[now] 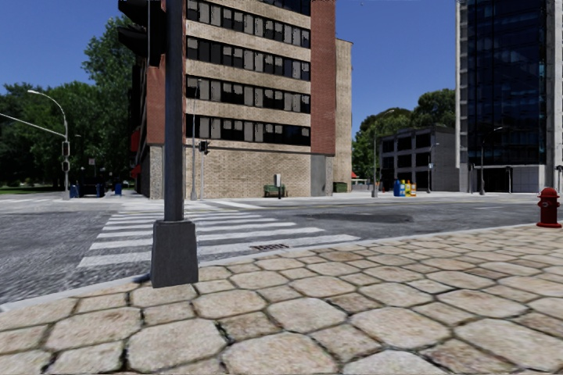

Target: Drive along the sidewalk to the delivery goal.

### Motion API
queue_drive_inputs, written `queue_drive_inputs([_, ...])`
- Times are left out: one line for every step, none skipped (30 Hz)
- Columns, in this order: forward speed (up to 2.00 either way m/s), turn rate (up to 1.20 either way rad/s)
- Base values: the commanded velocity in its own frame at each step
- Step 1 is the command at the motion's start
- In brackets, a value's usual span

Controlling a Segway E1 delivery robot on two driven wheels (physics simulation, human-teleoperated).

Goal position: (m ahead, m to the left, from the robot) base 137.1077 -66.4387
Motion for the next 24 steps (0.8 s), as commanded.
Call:
queue_drive_inputs([2.0,-0.38])
queue_drive_inputs([2.0,-0.37])
queue_drive_inputs([2.0,-0.37])
queue_drive_inputs([2.0,-0.36])
queue_drive_inputs([2.0,-0.36])
queue_drive_inputs([2.0,-0.36])
queue_drive_inputs([2.0,-0.36])
queue_drive_inputs([2.0,-0.3])
queue_drive_inputs([2.0,-0.09])
queue_drive_inputs([2.0,0.0])
queue_drive_inputs([2.0,0.0])
queue_drive_inputs([2.0,0.0])
queue_drive_inputs([2.0,0.0])
queue_drive_inputs([2.0,0.0])
queue_drive_inputs([2.0,0.0])
queue_drive_inputs([2.0,0.0])
queue_drive_inputs([2.0,0.17])
queue_drive_inputs([2.0,0.34])
queue_drive_inputs([1.88,0.45])
queue_drive_inputs([1.79,0.48])
queue_drive_inputs([1.79,0.48])
queue_drive_inputs([1.77,0.49])
queue_drive_inputs([1.76,0.49])
queue_drive_inputs([1.76,0.49])
